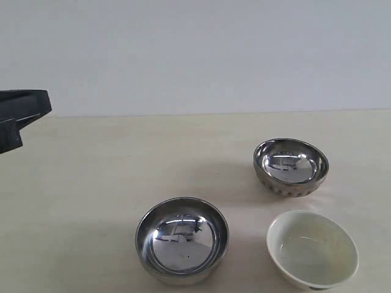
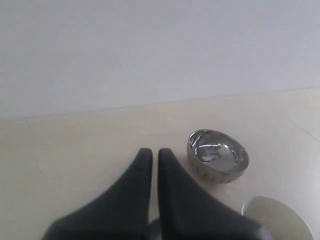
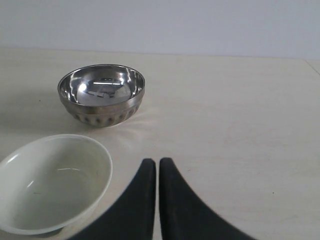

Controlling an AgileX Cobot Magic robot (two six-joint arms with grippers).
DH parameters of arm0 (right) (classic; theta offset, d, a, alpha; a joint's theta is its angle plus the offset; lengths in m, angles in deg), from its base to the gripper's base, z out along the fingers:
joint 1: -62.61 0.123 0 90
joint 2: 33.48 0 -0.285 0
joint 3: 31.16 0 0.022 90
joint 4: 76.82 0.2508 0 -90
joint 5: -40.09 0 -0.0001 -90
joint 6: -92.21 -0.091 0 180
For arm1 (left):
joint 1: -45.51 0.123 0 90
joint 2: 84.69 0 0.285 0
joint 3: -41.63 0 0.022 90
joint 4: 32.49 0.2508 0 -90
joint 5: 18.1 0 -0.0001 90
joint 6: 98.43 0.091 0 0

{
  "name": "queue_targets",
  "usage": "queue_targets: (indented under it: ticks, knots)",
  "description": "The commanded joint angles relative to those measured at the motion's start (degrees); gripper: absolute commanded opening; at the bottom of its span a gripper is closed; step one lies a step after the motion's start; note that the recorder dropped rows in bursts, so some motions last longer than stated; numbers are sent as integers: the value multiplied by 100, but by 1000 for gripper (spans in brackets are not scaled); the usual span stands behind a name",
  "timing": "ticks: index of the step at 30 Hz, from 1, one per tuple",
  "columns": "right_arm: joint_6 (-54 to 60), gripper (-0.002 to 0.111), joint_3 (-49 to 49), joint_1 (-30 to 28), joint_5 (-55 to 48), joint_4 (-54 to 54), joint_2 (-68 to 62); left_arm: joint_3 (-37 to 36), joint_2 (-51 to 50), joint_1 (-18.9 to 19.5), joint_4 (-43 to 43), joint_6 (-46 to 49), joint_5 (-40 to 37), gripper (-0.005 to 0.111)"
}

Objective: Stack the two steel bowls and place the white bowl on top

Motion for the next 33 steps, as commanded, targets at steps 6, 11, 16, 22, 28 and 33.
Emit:
queue_targets:
  ticks: [6,11,16,22,28,33]
  knots:
    - [0,0,2,-12,36,-32,24,-369,724,-14,12,18,-5,4]
    - [0,0,2,-12,36,-32,24,-412,1322,74,2796,18,-88,4]
    - [0,0,2,-12,36,-32,24,-436,1774,944,3469,18,-116,4]
    - [0,0,2,-12,36,-32,24,-488,2595,2305,4805,18,-64,4]
    - [0,0,2,-12,36,-32,24,-549,3329,2938,5415,18,-74,4]
    - [0,0,2,-12,36,-32,24,-597,3814,3186,5425,18,-106,4]
